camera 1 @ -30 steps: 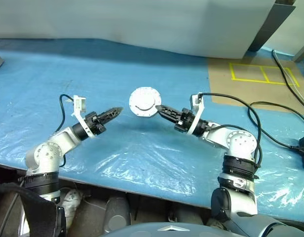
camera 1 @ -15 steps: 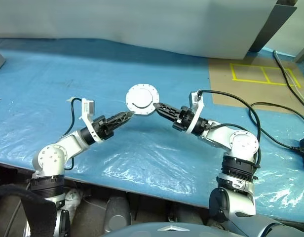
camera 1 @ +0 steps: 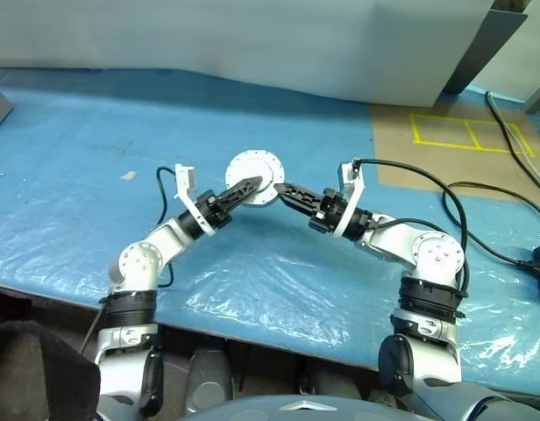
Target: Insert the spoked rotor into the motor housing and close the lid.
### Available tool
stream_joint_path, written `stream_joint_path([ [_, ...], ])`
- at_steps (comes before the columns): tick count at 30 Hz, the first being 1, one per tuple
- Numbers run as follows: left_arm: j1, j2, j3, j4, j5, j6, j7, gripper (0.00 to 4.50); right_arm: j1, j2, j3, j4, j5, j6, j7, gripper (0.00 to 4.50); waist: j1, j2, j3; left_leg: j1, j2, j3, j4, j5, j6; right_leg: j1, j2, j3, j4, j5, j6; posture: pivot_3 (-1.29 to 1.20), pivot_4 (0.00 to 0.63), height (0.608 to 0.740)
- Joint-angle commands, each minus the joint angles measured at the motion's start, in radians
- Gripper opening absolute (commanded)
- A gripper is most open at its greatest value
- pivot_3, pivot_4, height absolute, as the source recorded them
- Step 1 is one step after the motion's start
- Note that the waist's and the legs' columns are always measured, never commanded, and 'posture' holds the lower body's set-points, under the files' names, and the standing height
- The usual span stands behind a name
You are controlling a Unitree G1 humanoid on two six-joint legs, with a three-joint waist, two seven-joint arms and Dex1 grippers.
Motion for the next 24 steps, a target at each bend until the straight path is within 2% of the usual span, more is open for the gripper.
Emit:
stream_joint_path([
  [1,-0.038,-0.009,0.011,0.010,0.000,-0.022,0.014,4.47,-0.007,-0.005,0.001,-0.033,0.078,-0.027,0.015,1.07,-0.002,0.000,0.000,0.000,0.000,0.000,0.001,0.000,0.000,0.000,0.000,0.000,0.001,0.000,0.000,0.00,0.150,0.740],
  [7,-0.034,-0.008,0.005,0.030,-0.013,0.015,0.023,4.47,0.006,-0.011,0.015,-0.039,0.092,-0.045,0.001,1.07,-0.002,0.000,0.000,0.000,0.000,0.000,0.004,0.000,0.000,0.000,0.000,0.000,0.004,0.000,0.000,0.00,0.150,0.740],
  [10,-0.011,0.001,0.003,0.007,-0.035,0.054,0.009,3.86,0.010,-0.012,0.021,-0.040,0.101,-0.055,-0.011,1.07,-0.002,0.000,0.000,0.000,0.000,0.000,0.006,0.000,0.000,0.000,-0.001,0.000,0.006,0.000,0.000,0.00,0.150,0.740],
  [13,-0.005,0.011,-0.015,-0.004,-0.021,0.080,0.028,3.01,0.008,-0.014,0.025,-0.031,0.104,-0.067,-0.021,1.07,-0.001,0.000,0.000,0.000,0.000,-0.001,0.006,0.000,0.000,0.000,-0.001,0.000,0.007,0.000,0.000,0.00,0.150,0.740],
  [21,-0.006,0.015,-0.031,-0.002,-0.033,0.112,0.047,2.89,0.000,-0.012,0.046,-0.039,0.068,-0.102,-0.038,1.07,-0.001,0.000,0.000,0.000,0.000,-0.001,0.006,0.000,0.000,0.000,-0.001,0.000,0.007,0.000,0.000,0.00,0.150,0.740],
  [24,0.003,0.015,-0.030,-0.018,-0.076,0.153,0.031,2.89,-0.008,-0.008,0.052,-0.032,0.041,-0.132,-0.059,1.07,-0.001,0.000,0.000,0.000,0.000,-0.001,0.006,0.000,0.000,0.000,-0.001,0.000,0.007,0.000,0.000,0.00,0.150,0.740],
])
